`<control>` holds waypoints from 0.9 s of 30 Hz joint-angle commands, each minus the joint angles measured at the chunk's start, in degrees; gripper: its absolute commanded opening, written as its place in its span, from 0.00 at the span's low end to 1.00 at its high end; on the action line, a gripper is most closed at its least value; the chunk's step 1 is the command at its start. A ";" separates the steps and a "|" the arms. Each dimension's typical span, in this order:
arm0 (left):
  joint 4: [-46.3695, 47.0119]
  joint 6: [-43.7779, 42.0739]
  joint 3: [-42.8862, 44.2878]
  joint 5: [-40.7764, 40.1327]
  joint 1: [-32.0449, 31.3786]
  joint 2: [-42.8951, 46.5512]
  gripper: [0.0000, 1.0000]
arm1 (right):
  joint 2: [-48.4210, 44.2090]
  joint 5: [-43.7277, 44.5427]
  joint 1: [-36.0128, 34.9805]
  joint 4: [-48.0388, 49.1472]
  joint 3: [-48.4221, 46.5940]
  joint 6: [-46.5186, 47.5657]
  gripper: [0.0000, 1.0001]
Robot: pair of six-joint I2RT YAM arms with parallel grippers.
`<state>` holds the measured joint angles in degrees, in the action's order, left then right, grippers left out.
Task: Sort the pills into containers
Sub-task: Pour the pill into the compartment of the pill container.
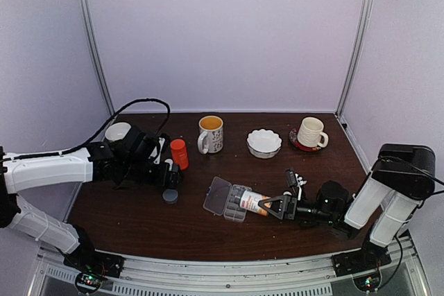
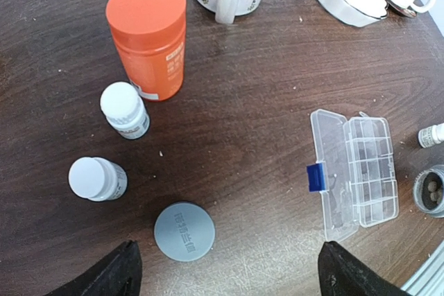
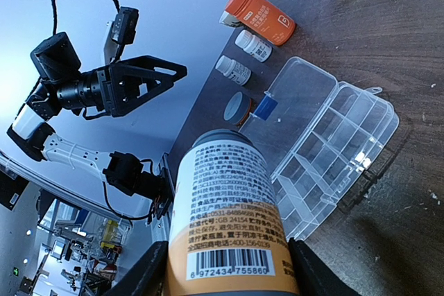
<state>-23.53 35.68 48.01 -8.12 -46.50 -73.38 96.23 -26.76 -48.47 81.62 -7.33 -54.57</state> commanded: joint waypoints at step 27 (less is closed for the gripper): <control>5.23 -1.93 -1.53 4.06 -0.17 -0.73 0.89 | -7.79 4.01 -3.29 -23.80 -6.56 -0.10 0.00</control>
<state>-20.82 34.57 47.13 -4.86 -46.50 -74.04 89.41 -23.68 -51.42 58.65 -12.93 -54.68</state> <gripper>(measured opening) 0.894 0.552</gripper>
